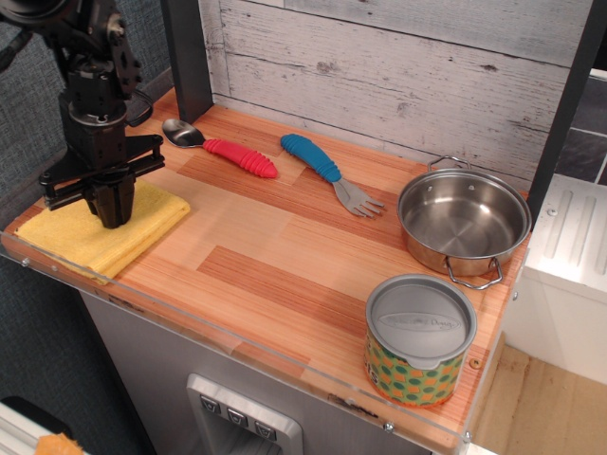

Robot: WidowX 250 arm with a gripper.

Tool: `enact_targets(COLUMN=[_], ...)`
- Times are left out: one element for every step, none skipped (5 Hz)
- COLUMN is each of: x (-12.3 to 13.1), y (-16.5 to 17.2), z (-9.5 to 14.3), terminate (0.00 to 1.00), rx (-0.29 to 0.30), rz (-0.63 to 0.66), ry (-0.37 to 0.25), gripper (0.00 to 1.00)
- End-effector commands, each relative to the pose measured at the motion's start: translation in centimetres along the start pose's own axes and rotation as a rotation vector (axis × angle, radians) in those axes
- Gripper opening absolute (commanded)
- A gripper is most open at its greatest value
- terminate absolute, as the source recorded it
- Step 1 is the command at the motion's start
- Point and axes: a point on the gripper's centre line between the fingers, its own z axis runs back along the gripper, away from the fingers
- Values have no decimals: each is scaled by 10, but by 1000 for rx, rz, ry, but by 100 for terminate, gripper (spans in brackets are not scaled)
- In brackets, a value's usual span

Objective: Place the orange towel to the left of the can

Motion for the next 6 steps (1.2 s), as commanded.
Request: enact_targets(x=[-41,-61,-81,-100,-120,-142], y=[-8,-16,-24,-32,-40,-48], z=[12,13,14,18,23,25], terminate=[0,0,0,0,0,0], rx=[-60,-67,-101,-112,-120,-131], rz=[-44,-74,-88,-91,-90,-66], ry=[25,45,60,72,78,124], gripper=[0,0,0,0,0,0])
